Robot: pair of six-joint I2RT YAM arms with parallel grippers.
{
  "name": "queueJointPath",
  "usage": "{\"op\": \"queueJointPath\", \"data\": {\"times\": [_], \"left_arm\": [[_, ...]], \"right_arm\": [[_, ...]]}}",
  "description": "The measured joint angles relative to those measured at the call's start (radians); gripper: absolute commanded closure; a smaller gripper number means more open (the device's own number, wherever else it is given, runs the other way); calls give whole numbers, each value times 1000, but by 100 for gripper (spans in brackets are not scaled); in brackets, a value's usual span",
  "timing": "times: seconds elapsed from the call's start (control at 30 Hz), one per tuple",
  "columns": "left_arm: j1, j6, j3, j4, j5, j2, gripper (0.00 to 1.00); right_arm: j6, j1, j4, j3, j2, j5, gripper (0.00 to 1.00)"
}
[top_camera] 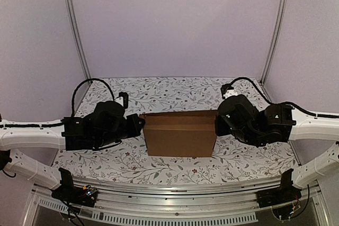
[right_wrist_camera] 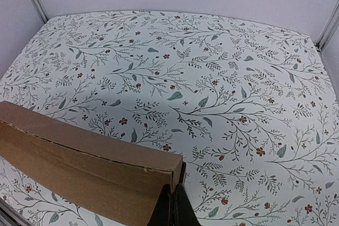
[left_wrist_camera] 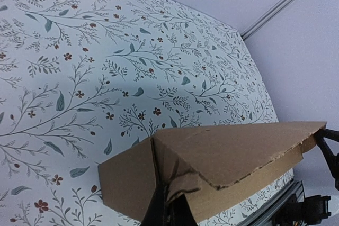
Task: Fold the paper box
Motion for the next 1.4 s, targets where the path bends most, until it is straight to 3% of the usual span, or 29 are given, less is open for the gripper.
{"op": "queueJointPath", "data": {"times": [0.67,0.83,1.03,1.23,1.33,1.4], "left_arm": [[0,0,-1,7,3,4,100],[0,0,-1,7,3,4,100],[0,0,0,5,-1,4,100],[0,0,3,-1,-3,4,100],[0,0,6,-6,-4,5,100],[0,0,11,-10,-5,10,100]], "right_arm": [[108,26,89,-117,7,6,99],[122,28,82,-116,3,6,69],[74,35,14,-94,-23,-1,57],[-36,38,-49,-26,-100,-2,50],[-94,38,-47,31,-128,-4,52],[-128,38,-29,65,-134,-10,58]]}}
